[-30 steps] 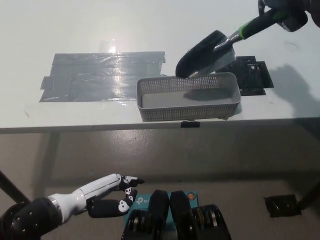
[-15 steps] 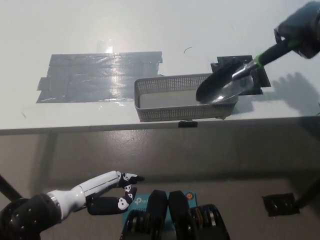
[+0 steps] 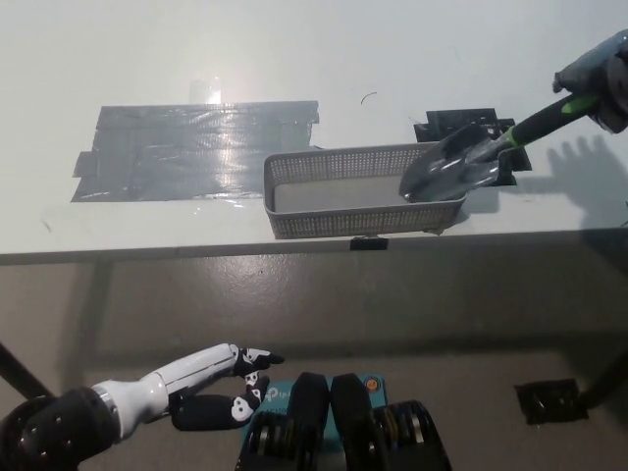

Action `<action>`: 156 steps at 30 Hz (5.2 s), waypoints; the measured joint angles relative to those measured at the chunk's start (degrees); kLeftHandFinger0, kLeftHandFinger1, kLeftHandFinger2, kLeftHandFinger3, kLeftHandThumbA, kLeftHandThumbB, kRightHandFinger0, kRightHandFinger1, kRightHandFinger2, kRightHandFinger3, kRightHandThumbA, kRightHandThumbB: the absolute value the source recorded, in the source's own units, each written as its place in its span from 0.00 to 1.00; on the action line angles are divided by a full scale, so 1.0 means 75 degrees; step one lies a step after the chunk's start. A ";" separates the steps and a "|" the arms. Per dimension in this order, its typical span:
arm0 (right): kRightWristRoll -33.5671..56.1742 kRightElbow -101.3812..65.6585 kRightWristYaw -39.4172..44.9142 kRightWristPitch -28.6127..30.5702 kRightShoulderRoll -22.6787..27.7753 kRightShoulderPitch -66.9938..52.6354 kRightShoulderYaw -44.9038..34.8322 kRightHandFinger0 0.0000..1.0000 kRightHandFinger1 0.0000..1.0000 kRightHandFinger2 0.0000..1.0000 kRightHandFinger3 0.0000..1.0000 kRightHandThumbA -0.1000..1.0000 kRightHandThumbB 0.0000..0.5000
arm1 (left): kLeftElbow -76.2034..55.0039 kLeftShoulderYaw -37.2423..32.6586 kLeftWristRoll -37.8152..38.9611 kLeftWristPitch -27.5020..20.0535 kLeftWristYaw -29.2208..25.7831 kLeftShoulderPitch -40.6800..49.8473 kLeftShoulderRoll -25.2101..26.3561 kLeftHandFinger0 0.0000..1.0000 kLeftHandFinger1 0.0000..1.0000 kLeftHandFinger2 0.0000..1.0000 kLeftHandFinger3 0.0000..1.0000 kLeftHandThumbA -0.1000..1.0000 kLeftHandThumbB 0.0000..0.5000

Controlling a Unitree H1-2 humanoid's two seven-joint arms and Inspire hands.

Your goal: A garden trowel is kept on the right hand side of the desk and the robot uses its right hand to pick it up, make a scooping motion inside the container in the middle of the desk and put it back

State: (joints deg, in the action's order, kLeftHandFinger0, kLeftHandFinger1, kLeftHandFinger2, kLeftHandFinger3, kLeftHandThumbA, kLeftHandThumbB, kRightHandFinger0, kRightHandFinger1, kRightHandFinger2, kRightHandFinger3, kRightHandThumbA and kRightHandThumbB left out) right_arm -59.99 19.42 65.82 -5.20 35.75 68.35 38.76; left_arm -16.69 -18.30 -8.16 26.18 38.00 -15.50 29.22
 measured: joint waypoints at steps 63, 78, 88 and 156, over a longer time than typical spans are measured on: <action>0.1490 -0.0283 -0.2155 -0.0915 -0.2494 -0.2397 -0.3296 0.00 0.29 0.53 0.38 0.00 0.45 | 0.0012 -0.0048 -0.0344 0.0000 0.0466 0.0015 -0.0268 1.00 1.00 1.00 1.00 1.00 1.00; 0.2689 -0.0219 -0.2474 -0.0658 -0.1752 -0.1945 -0.3844 0.00 0.23 0.43 0.18 0.00 0.40 | 0.0011 -0.0022 -0.0432 0.0000 0.0465 0.0141 -0.0265 1.00 1.00 1.00 1.00 1.00 1.00; 0.3086 0.0164 -0.2582 -0.0672 -0.1315 -0.1413 -0.3867 0.00 0.32 0.55 0.20 0.00 0.35 | 0.0004 0.0036 -0.0425 0.0000 0.0460 0.0395 -0.0265 1.00 1.00 1.00 1.00 1.00 0.93; 0.1738 0.1246 -0.4222 -0.2413 -0.0247 -0.2148 -0.1137 1.00 1.00 1.00 1.00 1.00 1.00 | -0.0250 0.0404 -0.0426 0.0000 0.0436 0.1039 -0.0181 1.00 1.00 1.00 1.00 1.00 0.86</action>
State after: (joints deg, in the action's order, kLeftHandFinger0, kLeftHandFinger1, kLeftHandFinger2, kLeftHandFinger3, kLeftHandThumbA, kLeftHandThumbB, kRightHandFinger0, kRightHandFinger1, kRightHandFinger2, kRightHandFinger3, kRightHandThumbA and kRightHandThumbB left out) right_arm -46.95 28.76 34.16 -23.30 33.89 52.24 30.23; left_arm -18.56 -15.27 -11.35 26.18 41.27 -7.71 27.87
